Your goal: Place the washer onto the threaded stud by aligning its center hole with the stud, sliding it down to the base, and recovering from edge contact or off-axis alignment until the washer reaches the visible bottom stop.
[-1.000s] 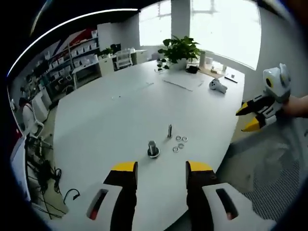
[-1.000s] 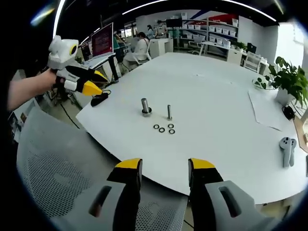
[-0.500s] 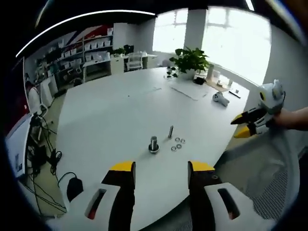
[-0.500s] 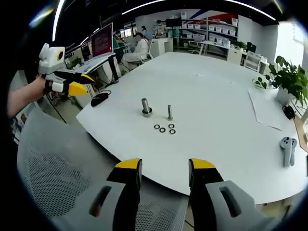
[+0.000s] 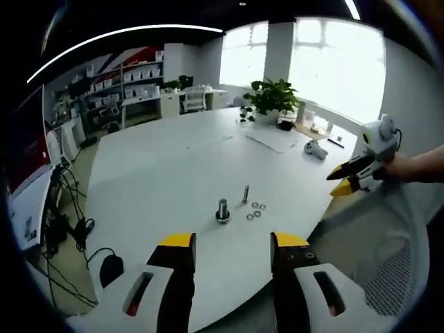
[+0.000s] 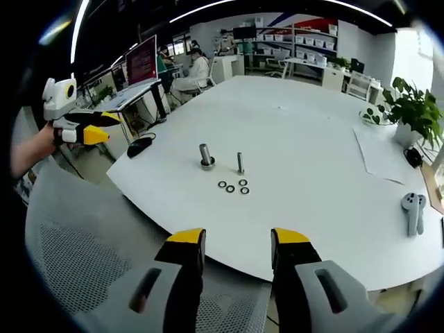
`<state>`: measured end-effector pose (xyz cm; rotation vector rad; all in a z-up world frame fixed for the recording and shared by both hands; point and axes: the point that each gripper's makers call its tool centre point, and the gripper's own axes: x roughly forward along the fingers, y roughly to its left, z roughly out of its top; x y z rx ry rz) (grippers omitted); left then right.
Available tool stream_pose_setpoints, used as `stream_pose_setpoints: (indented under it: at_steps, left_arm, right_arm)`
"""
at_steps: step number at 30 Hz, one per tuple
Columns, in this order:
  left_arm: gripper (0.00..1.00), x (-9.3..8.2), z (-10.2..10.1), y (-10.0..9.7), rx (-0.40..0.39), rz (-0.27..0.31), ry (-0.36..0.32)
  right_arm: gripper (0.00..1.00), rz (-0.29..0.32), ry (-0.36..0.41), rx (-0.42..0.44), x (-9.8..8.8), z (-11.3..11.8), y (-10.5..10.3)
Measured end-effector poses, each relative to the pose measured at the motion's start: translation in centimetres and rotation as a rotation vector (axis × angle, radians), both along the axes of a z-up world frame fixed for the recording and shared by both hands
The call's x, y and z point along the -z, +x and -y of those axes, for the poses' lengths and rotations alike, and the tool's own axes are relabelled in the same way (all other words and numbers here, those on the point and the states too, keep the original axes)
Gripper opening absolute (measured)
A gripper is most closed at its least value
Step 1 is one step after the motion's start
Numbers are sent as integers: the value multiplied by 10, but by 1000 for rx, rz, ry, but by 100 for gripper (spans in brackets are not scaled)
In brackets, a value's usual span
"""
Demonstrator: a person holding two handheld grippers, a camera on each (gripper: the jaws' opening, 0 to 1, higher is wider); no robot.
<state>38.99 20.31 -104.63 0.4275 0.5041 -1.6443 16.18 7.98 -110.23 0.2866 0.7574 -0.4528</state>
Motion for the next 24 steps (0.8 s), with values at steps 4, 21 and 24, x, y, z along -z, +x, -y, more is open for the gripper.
stream_pose_setpoints:
  at_steps: [4, 21, 24]
  left_arm:
    - [41, -5, 0, 1, -10, -2, -32]
    - [42, -3, -26, -11, -17, -36, -41]
    - [42, -3, -29, -12, -17, -22, -53]
  right_arm:
    - [39, 10, -5, 10, -2, 1, -2]
    - [36, 13, 11, 23, -3, 0, -1]
    - [36, 13, 11, 24, -3, 0, -2]
